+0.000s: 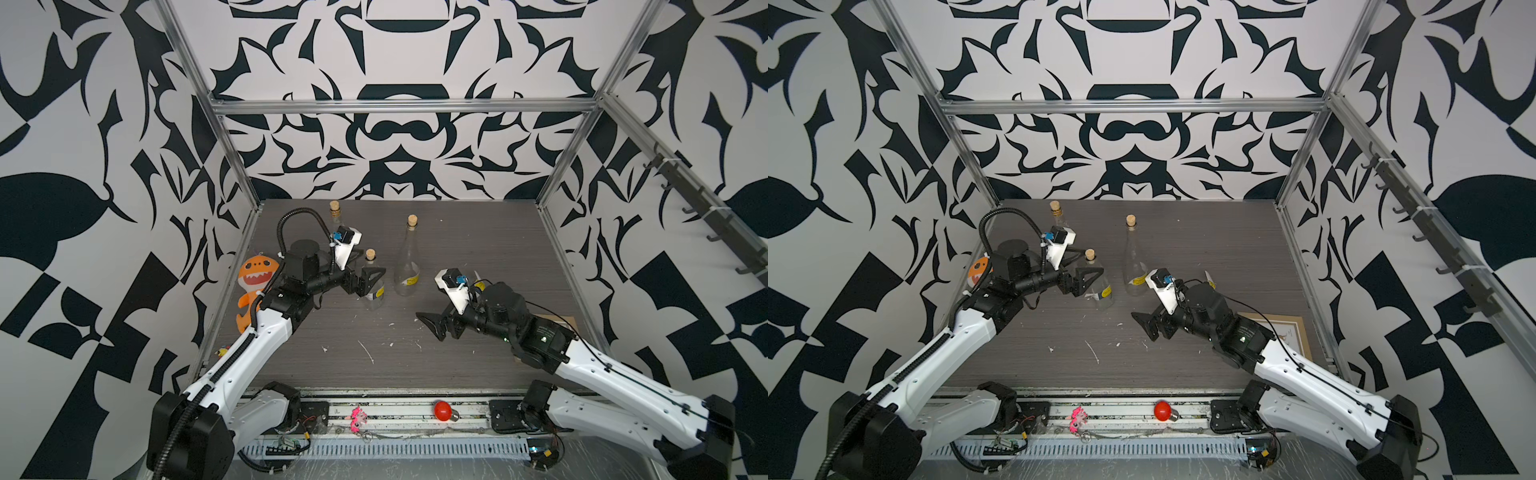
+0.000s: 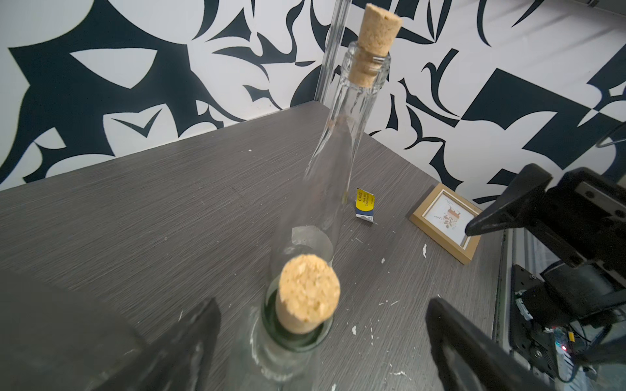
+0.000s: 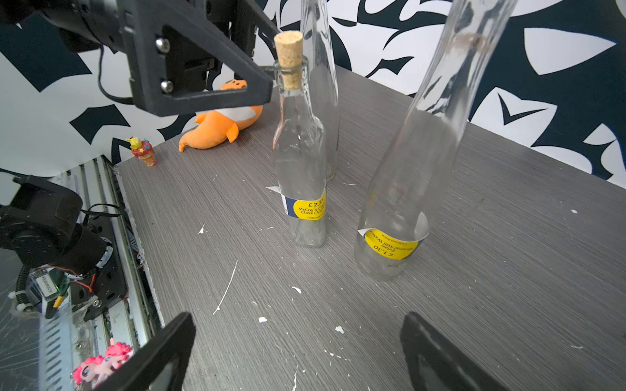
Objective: Remove the label from the bottle
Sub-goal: Pick up the bottle from the center of the board.
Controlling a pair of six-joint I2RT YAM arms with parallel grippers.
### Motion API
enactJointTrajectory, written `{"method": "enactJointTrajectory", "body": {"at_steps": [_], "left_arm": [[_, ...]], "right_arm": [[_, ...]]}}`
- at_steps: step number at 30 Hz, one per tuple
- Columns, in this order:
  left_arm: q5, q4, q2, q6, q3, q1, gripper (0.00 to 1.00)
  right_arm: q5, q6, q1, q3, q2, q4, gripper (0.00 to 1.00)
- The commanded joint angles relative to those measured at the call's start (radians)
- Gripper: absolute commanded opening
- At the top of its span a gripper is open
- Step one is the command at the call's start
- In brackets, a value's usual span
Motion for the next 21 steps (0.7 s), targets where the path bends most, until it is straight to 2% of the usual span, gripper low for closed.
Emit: {"method": "enactJointTrajectory", "body": {"at_steps": [1,13,19,21], "left_arm": [[0.063,0.122,0.020,0.002,-0.028,-0.004,0.97],[0.101,0.182,0.119,0.048,-0.007,-0.004,0.92],[0.140,0.214,0.143,0.068,0.003,-0.004,0.86],[0.145,0.211,0.153,0.076,0.014,-0.004,0.79]], "right_arm": [[-0.013,-0.025,0.003,0.040,0.012,0.044,0.97],[-0.021,-0.037,0.002,0.033,0.004,0.034,0.97],[-0.022,-0.037,0.003,0.024,-0.001,0.029,0.97],[-0.021,-0.037,0.003,0.022,-0.001,0.026,0.97]]}}
